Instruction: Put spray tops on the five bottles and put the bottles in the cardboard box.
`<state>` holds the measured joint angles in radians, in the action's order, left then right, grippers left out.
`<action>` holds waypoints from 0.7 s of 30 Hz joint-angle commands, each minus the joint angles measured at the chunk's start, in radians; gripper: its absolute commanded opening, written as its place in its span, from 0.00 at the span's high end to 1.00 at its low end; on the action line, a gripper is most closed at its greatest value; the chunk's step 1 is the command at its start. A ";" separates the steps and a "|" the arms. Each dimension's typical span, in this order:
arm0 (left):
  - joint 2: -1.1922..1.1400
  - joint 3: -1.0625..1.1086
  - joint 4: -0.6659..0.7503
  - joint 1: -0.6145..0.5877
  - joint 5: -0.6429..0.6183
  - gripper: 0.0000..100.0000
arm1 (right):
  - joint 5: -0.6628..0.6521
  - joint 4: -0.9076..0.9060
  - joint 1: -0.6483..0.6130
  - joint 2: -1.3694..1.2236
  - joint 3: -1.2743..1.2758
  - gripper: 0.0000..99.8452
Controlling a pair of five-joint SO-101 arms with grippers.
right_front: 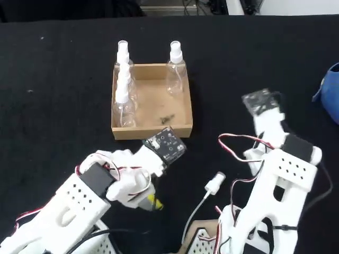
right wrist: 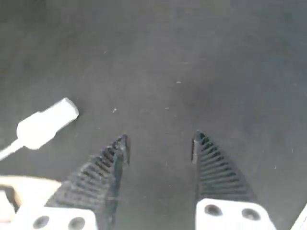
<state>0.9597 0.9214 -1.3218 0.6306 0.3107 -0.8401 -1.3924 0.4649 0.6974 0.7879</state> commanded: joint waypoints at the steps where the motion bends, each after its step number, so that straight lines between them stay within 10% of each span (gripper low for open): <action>1: 0.003 -0.068 -0.057 -0.041 0.064 0.77 | -0.114 -0.035 -0.101 0.030 -0.013 0.82; 10: 0.002 -0.016 0.026 -0.240 0.061 0.77 | -0.078 -0.218 -0.368 0.030 -0.099 0.82; 21: -0.017 0.173 0.399 -0.136 -0.015 0.77 | -0.084 -0.097 0.005 0.030 -0.031 0.82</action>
<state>0.9536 1.0840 -1.0426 0.4511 0.3138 -0.9198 -1.5290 0.3652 0.6974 0.7864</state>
